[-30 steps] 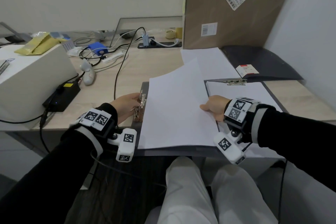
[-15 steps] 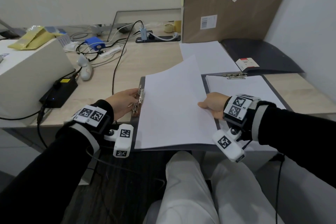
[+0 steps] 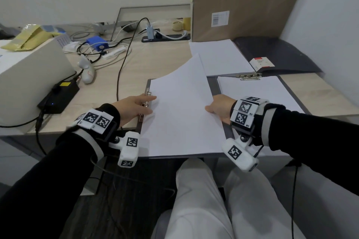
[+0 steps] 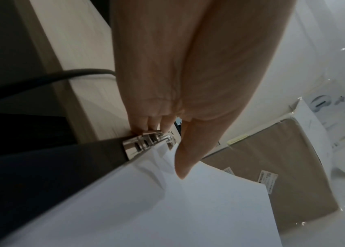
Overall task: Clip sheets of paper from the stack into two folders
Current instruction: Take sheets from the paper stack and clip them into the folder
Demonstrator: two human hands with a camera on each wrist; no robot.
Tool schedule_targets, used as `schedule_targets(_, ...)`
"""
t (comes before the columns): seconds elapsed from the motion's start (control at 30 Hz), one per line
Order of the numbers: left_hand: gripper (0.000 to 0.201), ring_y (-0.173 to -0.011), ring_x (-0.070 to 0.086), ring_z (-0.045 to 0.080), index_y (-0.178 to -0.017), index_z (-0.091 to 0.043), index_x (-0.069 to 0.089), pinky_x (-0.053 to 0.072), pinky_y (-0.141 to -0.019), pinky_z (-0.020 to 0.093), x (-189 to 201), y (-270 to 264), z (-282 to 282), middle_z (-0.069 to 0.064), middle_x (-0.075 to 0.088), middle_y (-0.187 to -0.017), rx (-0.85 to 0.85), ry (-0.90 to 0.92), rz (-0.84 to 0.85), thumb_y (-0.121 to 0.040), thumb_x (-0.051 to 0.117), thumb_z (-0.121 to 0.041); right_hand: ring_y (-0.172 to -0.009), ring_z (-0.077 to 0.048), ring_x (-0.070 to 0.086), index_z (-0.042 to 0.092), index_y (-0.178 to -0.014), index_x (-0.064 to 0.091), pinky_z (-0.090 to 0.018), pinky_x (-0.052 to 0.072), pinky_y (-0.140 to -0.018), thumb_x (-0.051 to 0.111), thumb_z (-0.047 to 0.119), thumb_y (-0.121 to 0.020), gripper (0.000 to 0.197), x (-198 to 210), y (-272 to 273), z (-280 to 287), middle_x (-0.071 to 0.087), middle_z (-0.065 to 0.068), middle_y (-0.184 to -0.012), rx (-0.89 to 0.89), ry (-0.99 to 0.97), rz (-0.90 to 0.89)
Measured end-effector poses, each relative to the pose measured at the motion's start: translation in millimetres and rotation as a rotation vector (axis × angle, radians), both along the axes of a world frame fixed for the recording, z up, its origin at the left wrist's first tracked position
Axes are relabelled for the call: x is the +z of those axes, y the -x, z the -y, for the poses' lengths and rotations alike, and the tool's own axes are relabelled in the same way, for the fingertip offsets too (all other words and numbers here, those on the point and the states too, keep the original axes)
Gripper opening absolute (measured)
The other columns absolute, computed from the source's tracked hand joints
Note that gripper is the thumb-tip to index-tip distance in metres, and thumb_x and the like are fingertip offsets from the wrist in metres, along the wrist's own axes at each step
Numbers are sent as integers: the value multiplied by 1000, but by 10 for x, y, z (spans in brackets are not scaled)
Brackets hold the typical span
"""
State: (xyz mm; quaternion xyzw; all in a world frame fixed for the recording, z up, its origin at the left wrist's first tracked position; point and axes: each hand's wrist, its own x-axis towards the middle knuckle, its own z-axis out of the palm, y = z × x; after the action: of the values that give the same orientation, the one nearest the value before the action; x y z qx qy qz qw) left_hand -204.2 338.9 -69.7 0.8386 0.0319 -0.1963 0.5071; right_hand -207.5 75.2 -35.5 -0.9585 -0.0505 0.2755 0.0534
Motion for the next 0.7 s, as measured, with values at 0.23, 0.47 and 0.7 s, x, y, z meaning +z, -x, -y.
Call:
schedule_targets(0.23, 60, -144, 26, 22, -134, -29, 53, 25, -117, 33, 19, -52, 159, -3, 9, -160, -156, -503, 53, -79, 73, -20, -82, -17, 38, 15, -96, 38, -17, 16, -46, 47, 6, -94, 13, -112, -144, -63, 23, 2, -66, -22, 131, 27)
schedule_targets(0.47, 60, -143, 27, 24, -136, -30, 51, 27, -116, 30, 73, -41, 211, 3, 7, -160, -157, -611, 60, -79, 72, -23, -87, -25, 56, 6, -104, 50, -27, 45, -70, 60, 24, -84, 29, -165, -289, 79, 54, -8, -96, -102, -76, 149)
schedule_targets(0.7, 60, -141, 32, 25, -137, -27, 50, 29, -111, 27, 68, -26, 224, 5, 11, -159, -153, -599, 79, -81, 71, -20, -143, -29, 22, 10, -151, 18, -33, 23, -113, 69, 34, -82, 89, -124, -226, 48, 22, -11, -155, 54, -184, 311)
